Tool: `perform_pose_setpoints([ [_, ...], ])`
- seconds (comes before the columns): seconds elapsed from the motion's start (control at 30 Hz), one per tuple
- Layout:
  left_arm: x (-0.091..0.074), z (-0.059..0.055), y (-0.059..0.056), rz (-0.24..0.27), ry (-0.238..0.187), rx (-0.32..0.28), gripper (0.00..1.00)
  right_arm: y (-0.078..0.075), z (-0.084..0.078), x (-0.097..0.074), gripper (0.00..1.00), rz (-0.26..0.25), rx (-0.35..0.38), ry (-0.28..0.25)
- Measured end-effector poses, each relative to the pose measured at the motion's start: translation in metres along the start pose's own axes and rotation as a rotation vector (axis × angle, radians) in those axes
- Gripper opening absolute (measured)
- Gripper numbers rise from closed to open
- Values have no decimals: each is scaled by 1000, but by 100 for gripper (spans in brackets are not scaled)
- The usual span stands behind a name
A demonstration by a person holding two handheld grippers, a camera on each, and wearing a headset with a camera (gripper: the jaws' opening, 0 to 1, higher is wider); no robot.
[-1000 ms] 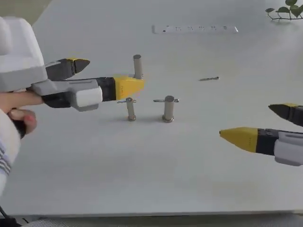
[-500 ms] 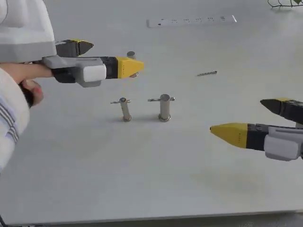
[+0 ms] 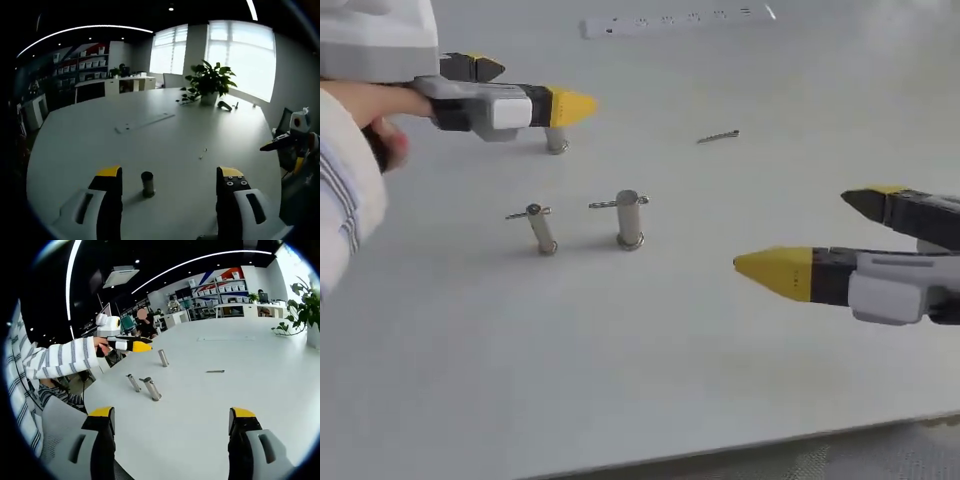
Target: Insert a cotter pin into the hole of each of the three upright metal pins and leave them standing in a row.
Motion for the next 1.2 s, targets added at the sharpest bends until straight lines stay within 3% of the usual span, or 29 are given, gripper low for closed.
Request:
perform_pose_setpoints([
  [0.27,20,-11,17,1,62,35,56,-6,2,-4,93,-27,4,-2],
  [0.43,30,-21,29,35,78,-10,53,-13,1,-7,92,-48,18,-4],
  [0.6,42,-31,37,44,93,-18,45,-15,-1,-8,92,-57,19,7],
  [0.87,46,-36,22,38,125,34,34,-17,1,-9,91,-66,27,7],
  [1.0,45,-34,22,51,104,29,20,-16,1,-11,91,-74,34,4],
  [1.2,42,-32,15,23,106,24,12,-15,-1,-12,90,-81,42,11],
])
Point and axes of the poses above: the centre of the closed fingertips' face, and the gripper's own axes: x roughly forward along the fingers, y roughly to its left, z roughly out of its top, the point moved 9 cm from there along -x, roughly backward along the fingers, and after that the axes turned 4 degrees about x, right-handed, at the moved point
